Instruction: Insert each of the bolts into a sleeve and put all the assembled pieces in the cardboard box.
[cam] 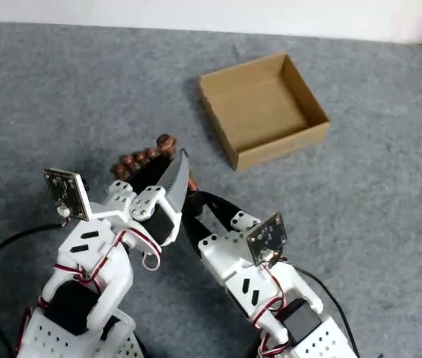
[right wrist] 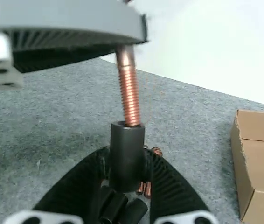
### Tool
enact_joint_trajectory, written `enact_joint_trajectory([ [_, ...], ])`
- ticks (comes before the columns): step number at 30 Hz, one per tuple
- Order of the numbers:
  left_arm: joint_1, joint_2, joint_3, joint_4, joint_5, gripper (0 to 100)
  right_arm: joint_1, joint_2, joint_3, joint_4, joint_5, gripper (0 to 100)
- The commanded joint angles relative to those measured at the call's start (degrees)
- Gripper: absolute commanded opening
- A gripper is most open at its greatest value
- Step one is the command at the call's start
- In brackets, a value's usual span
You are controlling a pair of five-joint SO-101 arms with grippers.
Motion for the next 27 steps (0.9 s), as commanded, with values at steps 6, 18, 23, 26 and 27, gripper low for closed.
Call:
enact_joint_trajectory([
  [6, 1.5, -0.4, -1.3, 1.7, -0.2, 0, 1.0, -0.4, -0.6, -2.1, 0.7, 0.3],
  [18, 5.7, -0.4, 1.7, 20.6, -7.6, 0, 2.9, -0.4, -0.6, -2.2, 0.5, 0.3],
  [23, 6.2, -0.4, 3.5, 16.9, -7.5, 0, 2.9, -0.4, -0.6, -2.2, 0.4, 0.3],
  [26, 5.8, -0.4, 3.9, 14.9, -7.6, 2, 2.9, -0.4, -0.6, -2.2, 0.4, 0.3],
  [27, 5.8, -0.4, 3.8, 14.8, -7.6, 5, 2.9, -0.4, -0.6, -2.2, 0.4, 0.3],
])
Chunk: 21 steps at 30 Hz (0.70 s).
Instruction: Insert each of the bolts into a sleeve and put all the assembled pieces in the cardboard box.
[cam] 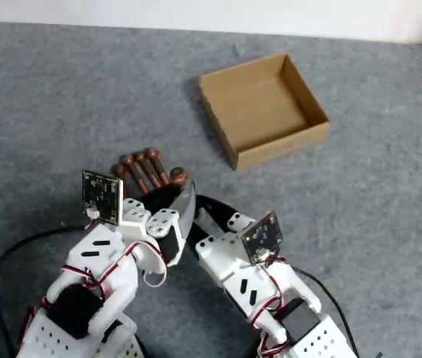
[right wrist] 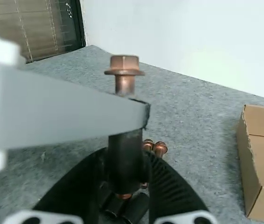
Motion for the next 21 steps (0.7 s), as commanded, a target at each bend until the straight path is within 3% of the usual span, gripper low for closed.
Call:
enact_joint_trajectory([
  [1, 0.9, 0.1, 1.0, 0.1, -1.0, 10, 1.9, -0.6, -0.7, -2.2, 0.2, 0.3],
  [6, 1.4, 0.2, 4.1, 0.1, -4.4, 47, 1.9, -0.6, -0.7, -2.1, 0.2, 0.3],
  [8, 1.5, 0.2, 4.4, 0.0, -4.0, 55, 1.9, -0.6, -0.7, -2.1, 0.2, 0.3],
  [16, 1.5, 0.1, 0.6, -0.1, 3.0, 50, 1.9, -0.6, -0.7, -2.2, 0.2, 0.3],
  [21, 3.2, 0.1, -2.2, -0.1, 3.1, 46, 1.9, -0.6, -0.7, -2.2, 0.2, 0.3],
])
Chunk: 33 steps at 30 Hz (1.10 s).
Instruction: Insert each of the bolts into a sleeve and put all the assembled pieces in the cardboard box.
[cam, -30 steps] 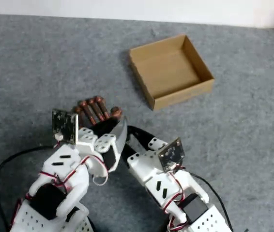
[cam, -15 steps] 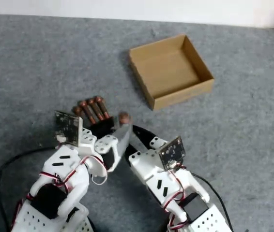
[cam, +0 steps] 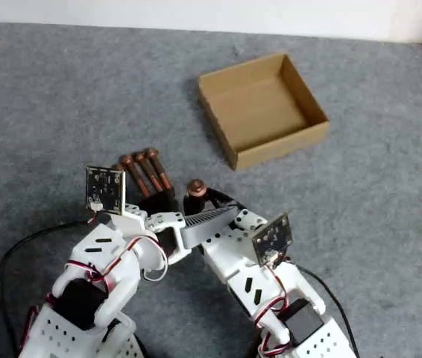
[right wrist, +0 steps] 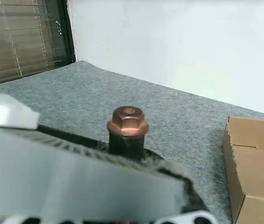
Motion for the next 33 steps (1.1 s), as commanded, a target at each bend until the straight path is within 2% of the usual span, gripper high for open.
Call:
enact_joint_trajectory([
  [1, 3.5, -0.8, -4.9, -0.4, 0.1, 45, 0.3, -0.2, -0.5, -2.1, 0.3, 0.3],
  [6, 3.3, -0.8, -5.2, -0.5, 0.3, 45, 0.4, -0.2, -0.5, -2.1, 0.3, 0.3],
  [11, -0.8, -0.8, -5.1, -4.5, 2.4, 45, 1.3, -0.2, -0.5, -2.2, 0.3, 0.3],
  [19, -2.2, -0.8, -5.1, -4.6, 3.1, 45, 1.4, -0.2, -0.5, -2.2, 0.3, 0.3],
  [25, -16.3, -0.6, -4.6, -10.8, 4.2, 44, 1.3, -0.2, -0.5, -2.2, 0.3, 0.3],
  [27, -19.0, -0.6, -4.6, -10.8, 6.6, 40, 1.3, -0.2, -0.5, -2.2, 0.3, 0.3],
  [29, -20.4, -0.7, -4.6, -10.8, 7.2, 30, 1.3, -0.2, -0.5, -2.2, 0.3, 0.3],
  [33, -20.8, -0.7, -3.6, -10.9, 7.2, 0, 1.3, -0.2, -0.5, -2.2, 0.3, 0.3],
])
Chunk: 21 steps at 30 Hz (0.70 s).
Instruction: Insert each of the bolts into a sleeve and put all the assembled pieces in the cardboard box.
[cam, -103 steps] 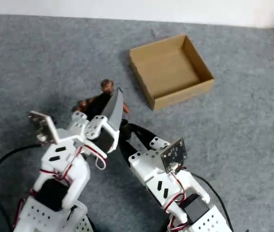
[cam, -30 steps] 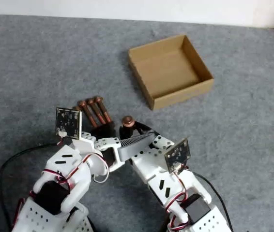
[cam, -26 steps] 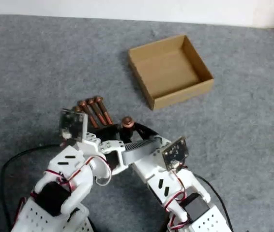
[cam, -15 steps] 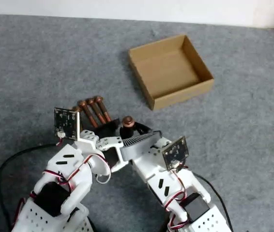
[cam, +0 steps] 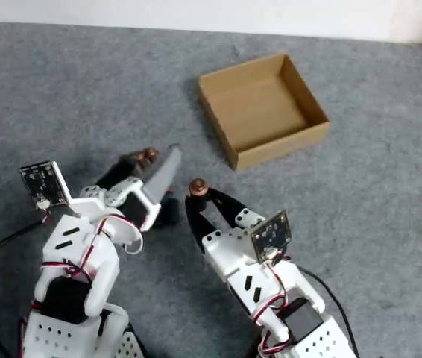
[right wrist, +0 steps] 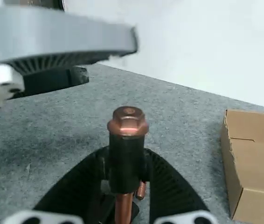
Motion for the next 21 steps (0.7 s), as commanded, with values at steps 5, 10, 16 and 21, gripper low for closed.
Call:
enact_joint_trajectory([
  [5, -1.7, -0.1, 6.8, -7.7, -1.0, 0, 0.6, -0.4, -0.6, -1.8, 0.4, 0.3],
  [10, -5.8, 0.0, 15.5, -22.6, -3.5, 1, 2.5, -0.4, -1.0, 1.2, 0.4, 0.3],
  [16, -8.7, 0.0, 17.1, -23.2, -3.5, 1, 6.0, 1.5, -7.7, 6.4, 0.3, 0.3],
  [21, -10.1, 0.0, 18.0, -23.5, -3.5, 1, 16.4, 20.4, -20.3, 6.6, 0.5, 0.3],
])
